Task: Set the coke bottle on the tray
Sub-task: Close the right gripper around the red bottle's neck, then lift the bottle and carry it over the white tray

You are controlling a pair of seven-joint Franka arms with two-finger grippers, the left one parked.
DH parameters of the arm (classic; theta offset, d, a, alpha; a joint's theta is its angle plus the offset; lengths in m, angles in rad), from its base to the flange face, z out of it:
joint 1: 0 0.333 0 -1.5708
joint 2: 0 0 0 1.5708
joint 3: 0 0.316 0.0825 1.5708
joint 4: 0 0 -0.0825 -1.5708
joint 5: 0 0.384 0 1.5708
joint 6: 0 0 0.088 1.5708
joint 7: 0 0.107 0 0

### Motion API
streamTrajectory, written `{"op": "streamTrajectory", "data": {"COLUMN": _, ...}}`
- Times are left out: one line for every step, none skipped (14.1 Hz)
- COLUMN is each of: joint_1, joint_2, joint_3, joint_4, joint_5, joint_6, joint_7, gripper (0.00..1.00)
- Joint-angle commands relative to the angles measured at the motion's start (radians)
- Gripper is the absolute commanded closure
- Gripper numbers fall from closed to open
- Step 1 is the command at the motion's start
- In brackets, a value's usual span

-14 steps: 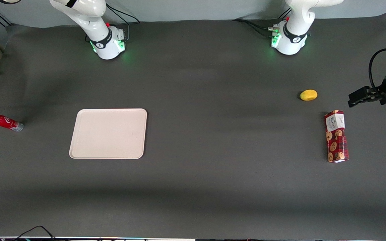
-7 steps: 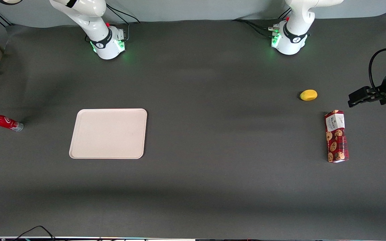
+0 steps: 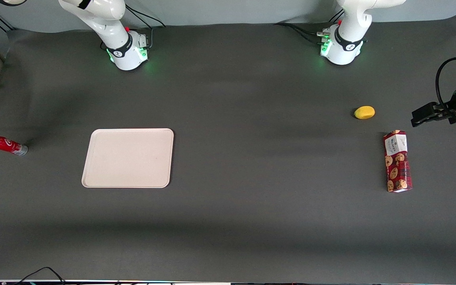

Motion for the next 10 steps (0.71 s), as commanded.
{"op": "streamTrajectory", "data": {"joint_1": 0.006, "joint_2": 0.010, "joint_3": -0.005, "joint_4": 0.015, "joint_5": 0.034, "joint_6": -0.005, "joint_7": -0.038, "gripper": 0.67}}
{"op": "streamTrajectory", "data": {"joint_1": 0.008, "joint_2": 0.010, "joint_3": -0.005, "joint_4": 0.015, "joint_5": 0.032, "joint_6": -0.004, "joint_7": -0.037, "gripper": 0.71}}
{"op": "streamTrajectory", "data": {"joint_1": 0.010, "joint_2": 0.010, "joint_3": -0.005, "joint_4": 0.015, "joint_5": 0.034, "joint_6": -0.004, "joint_7": -0.037, "gripper": 0.75}}
{"op": "streamTrajectory", "data": {"joint_1": 0.011, "joint_2": 0.010, "joint_3": -0.005, "joint_4": 0.015, "joint_5": 0.034, "joint_6": -0.005, "joint_7": -0.034, "gripper": 0.80}}
{"op": "streamTrajectory", "data": {"joint_1": 0.011, "joint_2": 0.007, "joint_3": -0.005, "joint_4": 0.018, "joint_5": 0.032, "joint_6": -0.007, "joint_7": -0.028, "gripper": 0.83}}
{"op": "streamTrajectory", "data": {"joint_1": 0.017, "joint_2": 0.000, "joint_3": -0.003, "joint_4": 0.019, "joint_5": 0.032, "joint_6": -0.010, "joint_7": -0.024, "gripper": 0.85}}
{"op": "streamTrajectory", "data": {"joint_1": 0.032, "joint_2": -0.014, "joint_3": -0.002, "joint_4": 0.019, "joint_5": 0.031, "joint_6": -0.014, "joint_7": -0.020, "gripper": 0.89}}
{"op": "streamTrajectory", "data": {"joint_1": 0.042, "joint_2": -0.035, "joint_3": -0.003, "joint_4": 0.019, "joint_5": 0.024, "joint_6": -0.052, "joint_7": -0.011, "gripper": 0.91}}
{"op": "streamTrajectory", "data": {"joint_1": 0.042, "joint_2": -0.064, "joint_3": -0.003, "joint_4": 0.021, "joint_5": 0.012, "joint_6": -0.089, "joint_7": 0.014, "gripper": 0.93}}
{"op": "streamTrajectory", "data": {"joint_1": 0.042, "joint_2": -0.084, "joint_3": 0.000, "joint_4": 0.021, "joint_5": -0.017, "joint_6": -0.099, "joint_7": 0.031, "gripper": 0.95}}
